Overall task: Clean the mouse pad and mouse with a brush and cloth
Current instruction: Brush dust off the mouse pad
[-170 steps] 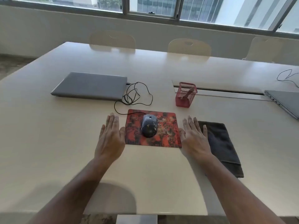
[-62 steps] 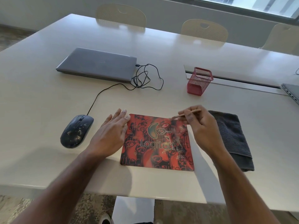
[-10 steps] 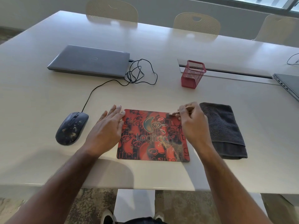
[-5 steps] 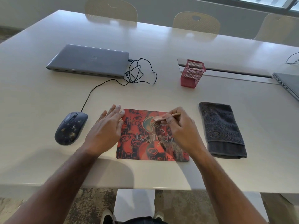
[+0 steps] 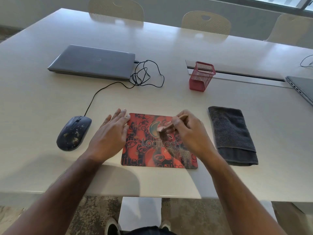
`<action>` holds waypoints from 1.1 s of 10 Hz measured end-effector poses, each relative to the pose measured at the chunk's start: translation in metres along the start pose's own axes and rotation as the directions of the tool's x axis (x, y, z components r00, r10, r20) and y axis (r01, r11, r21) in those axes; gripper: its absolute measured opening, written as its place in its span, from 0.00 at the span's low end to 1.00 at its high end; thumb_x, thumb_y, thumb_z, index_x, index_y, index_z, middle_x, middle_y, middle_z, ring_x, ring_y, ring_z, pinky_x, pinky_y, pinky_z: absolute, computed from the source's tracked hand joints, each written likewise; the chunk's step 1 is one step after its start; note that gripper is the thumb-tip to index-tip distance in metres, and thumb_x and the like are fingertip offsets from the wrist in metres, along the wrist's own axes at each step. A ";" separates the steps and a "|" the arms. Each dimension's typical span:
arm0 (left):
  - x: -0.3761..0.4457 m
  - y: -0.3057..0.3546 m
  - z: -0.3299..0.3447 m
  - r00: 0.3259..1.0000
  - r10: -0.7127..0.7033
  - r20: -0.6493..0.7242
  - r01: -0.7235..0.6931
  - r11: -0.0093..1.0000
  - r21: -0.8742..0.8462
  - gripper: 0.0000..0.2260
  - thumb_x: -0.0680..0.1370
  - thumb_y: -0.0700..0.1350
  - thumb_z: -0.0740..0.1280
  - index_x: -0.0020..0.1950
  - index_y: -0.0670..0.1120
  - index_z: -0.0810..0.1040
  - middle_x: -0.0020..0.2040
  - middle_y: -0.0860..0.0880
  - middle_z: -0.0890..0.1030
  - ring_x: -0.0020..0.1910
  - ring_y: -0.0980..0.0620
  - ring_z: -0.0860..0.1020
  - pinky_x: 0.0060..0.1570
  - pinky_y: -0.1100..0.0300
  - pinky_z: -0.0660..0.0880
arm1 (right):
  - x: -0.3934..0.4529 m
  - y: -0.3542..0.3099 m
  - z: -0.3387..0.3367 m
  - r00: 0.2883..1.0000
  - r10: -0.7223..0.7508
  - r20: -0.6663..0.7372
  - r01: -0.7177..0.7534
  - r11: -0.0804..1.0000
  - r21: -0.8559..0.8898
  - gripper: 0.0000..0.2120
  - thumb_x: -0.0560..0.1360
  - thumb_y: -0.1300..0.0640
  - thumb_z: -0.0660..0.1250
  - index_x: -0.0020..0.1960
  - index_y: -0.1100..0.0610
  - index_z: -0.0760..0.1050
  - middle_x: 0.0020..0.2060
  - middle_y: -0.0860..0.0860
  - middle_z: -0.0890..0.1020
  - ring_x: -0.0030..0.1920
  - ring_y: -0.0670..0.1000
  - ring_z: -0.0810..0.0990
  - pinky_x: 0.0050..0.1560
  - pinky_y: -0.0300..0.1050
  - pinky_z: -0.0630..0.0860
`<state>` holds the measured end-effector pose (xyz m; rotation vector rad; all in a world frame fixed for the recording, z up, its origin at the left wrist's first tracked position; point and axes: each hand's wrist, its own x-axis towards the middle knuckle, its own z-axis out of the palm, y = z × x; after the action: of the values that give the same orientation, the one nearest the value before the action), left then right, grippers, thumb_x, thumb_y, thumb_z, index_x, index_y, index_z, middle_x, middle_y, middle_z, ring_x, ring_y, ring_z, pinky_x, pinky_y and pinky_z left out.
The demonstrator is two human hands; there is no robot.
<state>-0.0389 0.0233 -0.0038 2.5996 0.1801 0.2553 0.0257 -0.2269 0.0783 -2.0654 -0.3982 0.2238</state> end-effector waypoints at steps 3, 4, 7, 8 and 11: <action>0.000 0.000 0.001 1.000 0.004 0.000 -0.004 1.000 0.011 0.21 0.85 0.45 0.56 0.79 0.46 0.65 0.81 0.50 0.59 0.81 0.58 0.50 0.79 0.57 0.47 | -0.015 0.001 -0.023 0.998 -0.046 0.036 0.044 0.998 0.043 0.07 0.82 0.57 0.63 0.48 0.58 0.75 0.42 0.54 0.89 0.41 0.51 0.88 0.48 0.58 0.85; -0.001 0.001 0.000 1.000 0.001 0.001 -0.001 1.000 0.005 0.21 0.85 0.45 0.56 0.79 0.46 0.65 0.82 0.50 0.59 0.81 0.59 0.50 0.79 0.58 0.46 | -0.021 0.005 -0.016 0.992 -0.054 0.116 0.050 0.998 0.036 0.05 0.83 0.60 0.63 0.49 0.59 0.75 0.44 0.54 0.89 0.43 0.47 0.88 0.47 0.47 0.83; 0.000 0.000 0.000 1.000 0.003 0.004 -0.003 1.000 0.011 0.21 0.85 0.45 0.56 0.79 0.46 0.65 0.81 0.50 0.59 0.81 0.58 0.51 0.80 0.56 0.48 | -0.028 0.000 -0.038 0.987 -0.055 0.151 0.049 0.998 0.044 0.06 0.81 0.66 0.61 0.47 0.64 0.75 0.42 0.57 0.88 0.39 0.53 0.86 0.43 0.47 0.82; 0.000 0.000 0.000 1.000 0.005 0.007 -0.005 1.000 0.012 0.21 0.85 0.46 0.56 0.79 0.46 0.64 0.82 0.50 0.59 0.81 0.58 0.50 0.80 0.56 0.48 | -0.033 -0.001 -0.017 0.968 -0.109 0.227 0.089 0.992 0.094 0.05 0.80 0.60 0.62 0.47 0.57 0.75 0.45 0.55 0.87 0.43 0.51 0.86 0.46 0.51 0.82; 0.000 0.000 0.000 1.000 0.001 0.005 -0.002 1.000 0.014 0.21 0.85 0.46 0.57 0.79 0.46 0.64 0.82 0.50 0.59 0.81 0.58 0.51 0.79 0.57 0.47 | -0.038 -0.003 -0.054 0.967 -0.004 0.255 0.055 0.980 -0.191 0.05 0.80 0.63 0.62 0.46 0.59 0.76 0.41 0.52 0.88 0.40 0.49 0.87 0.48 0.58 0.84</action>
<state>-0.0393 0.0234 -0.0040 2.6137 0.1789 0.2492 0.0067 -0.2829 0.1080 -2.2304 -0.6288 0.4492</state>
